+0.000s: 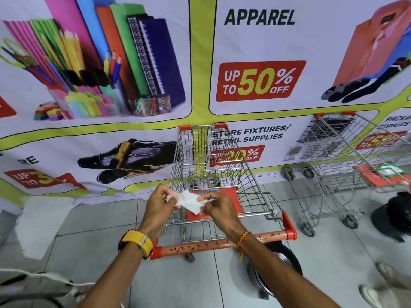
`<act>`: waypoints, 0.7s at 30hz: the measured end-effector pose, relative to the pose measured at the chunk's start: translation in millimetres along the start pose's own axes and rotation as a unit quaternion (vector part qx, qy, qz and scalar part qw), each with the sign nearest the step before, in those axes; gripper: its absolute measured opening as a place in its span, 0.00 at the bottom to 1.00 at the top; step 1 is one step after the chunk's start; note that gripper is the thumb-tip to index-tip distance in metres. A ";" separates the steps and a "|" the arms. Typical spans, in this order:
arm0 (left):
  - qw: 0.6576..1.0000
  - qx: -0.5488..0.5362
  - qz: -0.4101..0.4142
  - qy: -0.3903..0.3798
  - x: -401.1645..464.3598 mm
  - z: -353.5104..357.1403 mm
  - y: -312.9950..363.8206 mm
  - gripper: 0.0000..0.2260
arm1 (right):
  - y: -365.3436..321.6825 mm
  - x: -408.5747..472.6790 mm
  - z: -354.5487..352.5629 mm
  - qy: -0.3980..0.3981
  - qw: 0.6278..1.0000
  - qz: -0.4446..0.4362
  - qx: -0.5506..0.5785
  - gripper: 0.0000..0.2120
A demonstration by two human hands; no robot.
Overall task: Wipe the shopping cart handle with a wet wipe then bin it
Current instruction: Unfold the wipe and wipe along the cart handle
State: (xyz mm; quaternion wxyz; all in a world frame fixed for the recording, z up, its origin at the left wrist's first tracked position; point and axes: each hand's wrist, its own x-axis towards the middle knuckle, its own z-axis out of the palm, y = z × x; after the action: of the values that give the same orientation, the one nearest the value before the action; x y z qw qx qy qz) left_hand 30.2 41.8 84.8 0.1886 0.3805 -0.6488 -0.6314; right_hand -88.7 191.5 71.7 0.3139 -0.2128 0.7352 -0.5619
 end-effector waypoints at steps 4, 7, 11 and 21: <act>0.995 0.089 0.030 -0.025 -1.6 -3.4 -0.1 0.12 | 2.0 2.4 0.6 0.030 0.999 0.027 -0.031 0.05; 0.990 0.137 0.040 -0.017 -6.5 -3.4 -0.1 0.16 | 2.5 2.9 3.9 0.101 0.994 0.031 -0.033 0.07; 0.989 0.136 0.052 -0.020 -15.6 -3.7 -6.9 0.15 | 8.6 1.2 5.5 0.168 0.983 0.054 -0.047 0.12; 0.991 0.121 0.053 -0.013 -49.9 -11.0 -48.2 0.19 | 39.6 -45.4 9.5 0.295 0.947 0.112 0.053 0.08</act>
State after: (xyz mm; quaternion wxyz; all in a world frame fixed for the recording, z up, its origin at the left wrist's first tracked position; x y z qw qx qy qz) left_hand 82.4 75.1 51.6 0.1658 0.3572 -0.7420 -0.5425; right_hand -48.0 226.1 42.2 0.1543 0.0631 0.7834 -0.5987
